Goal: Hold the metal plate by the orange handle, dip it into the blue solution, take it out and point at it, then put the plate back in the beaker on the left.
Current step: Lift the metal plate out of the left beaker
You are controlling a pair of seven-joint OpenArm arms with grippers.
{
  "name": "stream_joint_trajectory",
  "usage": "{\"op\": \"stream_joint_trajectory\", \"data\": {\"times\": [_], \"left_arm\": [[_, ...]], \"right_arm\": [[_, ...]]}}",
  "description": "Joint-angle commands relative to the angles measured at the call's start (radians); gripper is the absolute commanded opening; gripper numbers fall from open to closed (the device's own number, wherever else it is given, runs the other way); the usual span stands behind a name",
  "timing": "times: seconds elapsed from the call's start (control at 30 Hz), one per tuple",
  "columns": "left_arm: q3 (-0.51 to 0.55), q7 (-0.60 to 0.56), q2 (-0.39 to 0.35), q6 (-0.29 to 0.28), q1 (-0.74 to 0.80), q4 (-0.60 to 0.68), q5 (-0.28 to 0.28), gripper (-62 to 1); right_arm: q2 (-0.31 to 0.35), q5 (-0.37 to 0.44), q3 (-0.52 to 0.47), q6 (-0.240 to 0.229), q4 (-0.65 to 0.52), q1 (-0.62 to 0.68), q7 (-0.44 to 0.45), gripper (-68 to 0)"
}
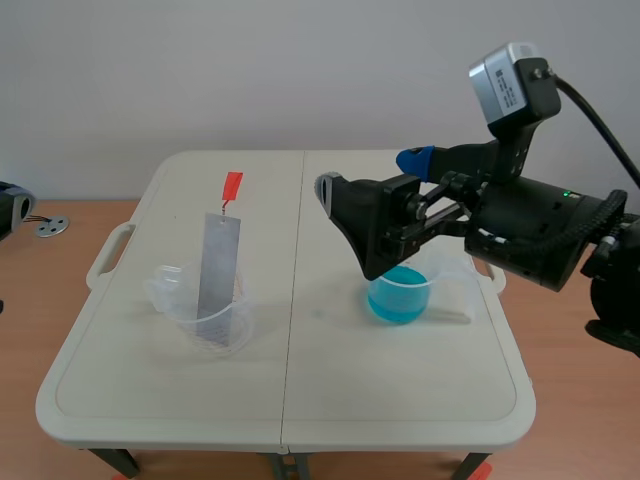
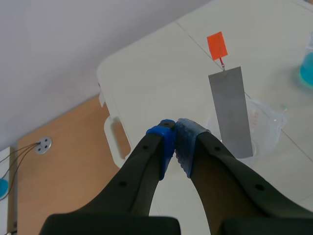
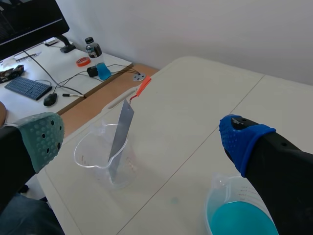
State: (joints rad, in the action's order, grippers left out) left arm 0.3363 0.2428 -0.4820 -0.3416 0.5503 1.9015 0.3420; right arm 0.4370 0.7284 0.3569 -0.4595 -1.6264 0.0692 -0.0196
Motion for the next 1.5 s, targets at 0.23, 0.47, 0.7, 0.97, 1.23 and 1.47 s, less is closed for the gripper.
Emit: {"op": "stream_joint_trajectory", "data": {"times": [0.23, 0.47, 0.7, 0.97, 1.23, 1.47], "left_arm": [[0.006, -0.009, 0.005, 0.071, 0.29, 0.008, -0.087, -59.0], [0.008, -0.006, 0.004, 0.093, 0.477, 0.008, -0.104, -59.0], [0.008, -0.005, 0.002, 0.093, 0.605, 0.008, -0.103, -59.0], [0.008, -0.006, 0.002, 0.092, 0.734, -0.012, -0.103, -59.0], [0.008, -0.006, 0.002, 0.092, 0.766, -0.038, -0.103, -59.0], [0.008, -0.007, 0.002, 0.092, 0.766, -0.038, -0.101, -59.0]], "right_arm": [[-0.071, 0.044, 0.088, -0.005, 0.113, -0.169, -0.033, -1.2], [-0.15, 0.074, 0.157, -0.005, 0.282, -0.299, -0.047, -1.2], [-0.234, 0.077, 0.208, -0.005, 0.426, -0.393, -0.047, -1.2], [-0.32, 0.077, 0.26, -0.005, 0.55, -0.499, -0.078, -1.2], [-0.385, 0.096, 0.267, -0.005, 0.656, -0.549, -0.089, -1.2], [-0.446, 0.103, 0.267, -0.005, 0.739, -0.583, -0.095, -1.2]]}}
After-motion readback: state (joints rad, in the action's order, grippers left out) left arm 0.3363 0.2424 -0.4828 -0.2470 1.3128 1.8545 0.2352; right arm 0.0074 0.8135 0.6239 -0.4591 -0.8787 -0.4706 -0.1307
